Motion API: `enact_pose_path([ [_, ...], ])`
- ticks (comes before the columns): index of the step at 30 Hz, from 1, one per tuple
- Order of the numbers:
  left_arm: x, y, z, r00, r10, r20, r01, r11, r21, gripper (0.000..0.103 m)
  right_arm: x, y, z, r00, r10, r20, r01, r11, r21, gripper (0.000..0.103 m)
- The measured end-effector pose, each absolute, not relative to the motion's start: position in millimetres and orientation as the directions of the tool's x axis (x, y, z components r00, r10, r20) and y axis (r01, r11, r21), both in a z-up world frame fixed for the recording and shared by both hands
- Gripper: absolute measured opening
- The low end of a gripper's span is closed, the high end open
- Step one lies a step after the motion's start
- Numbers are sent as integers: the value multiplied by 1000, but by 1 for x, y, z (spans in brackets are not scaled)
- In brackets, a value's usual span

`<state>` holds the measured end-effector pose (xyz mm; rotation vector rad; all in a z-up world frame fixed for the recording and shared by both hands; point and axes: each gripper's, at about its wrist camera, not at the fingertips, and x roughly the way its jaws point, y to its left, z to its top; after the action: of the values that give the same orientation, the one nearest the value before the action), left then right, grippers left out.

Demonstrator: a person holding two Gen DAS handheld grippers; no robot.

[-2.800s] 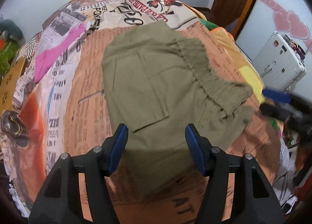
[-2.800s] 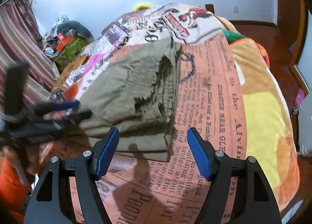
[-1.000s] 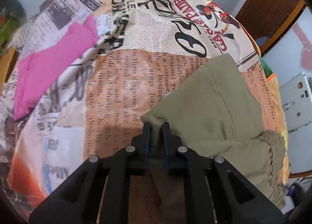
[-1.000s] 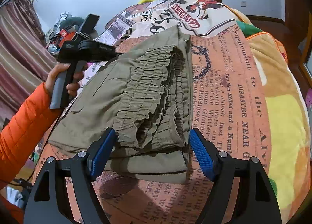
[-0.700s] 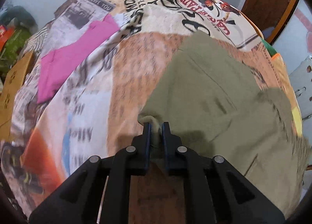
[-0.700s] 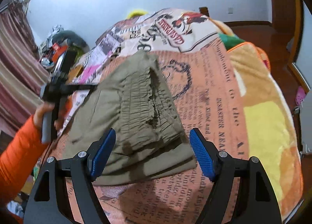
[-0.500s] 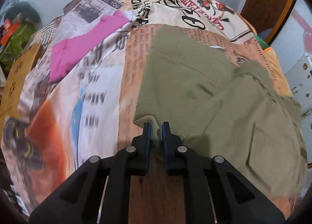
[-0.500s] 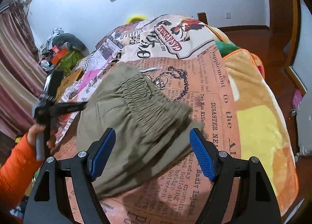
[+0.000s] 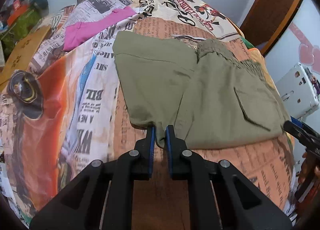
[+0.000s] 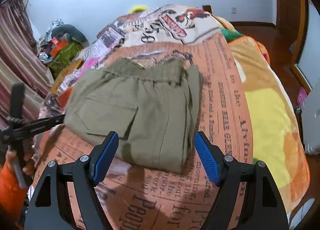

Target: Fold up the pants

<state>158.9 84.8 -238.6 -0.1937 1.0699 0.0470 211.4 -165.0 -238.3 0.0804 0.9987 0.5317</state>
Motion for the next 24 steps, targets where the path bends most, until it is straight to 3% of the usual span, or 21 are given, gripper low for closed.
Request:
enact_pose_path([
  [3,153,90,-239,490,-27,-871,-151,982,-115,17,210,-166,-248,417,440,-795,-380,879,287,74],
  [7,142,102,-242,486,-12,-874,-191,974,-120,18,210,-169,-252,417,440,-795,-379,879,288,74],
  [11,132,110,-245,471,66,-880,-229,972,-49,18,209,-170,-252,424,434,-795,-386,881,275,74],
  [18,132,125,-228,471,32,-882,-228,970,-87,18,207,-169,-242,444,439,-781,-401,877,265,74],
  [24,157,95,-187,561,-23,-828,-110,989,-101,18,216,-164,-219,482,481,-732,-435,857,277,68],
])
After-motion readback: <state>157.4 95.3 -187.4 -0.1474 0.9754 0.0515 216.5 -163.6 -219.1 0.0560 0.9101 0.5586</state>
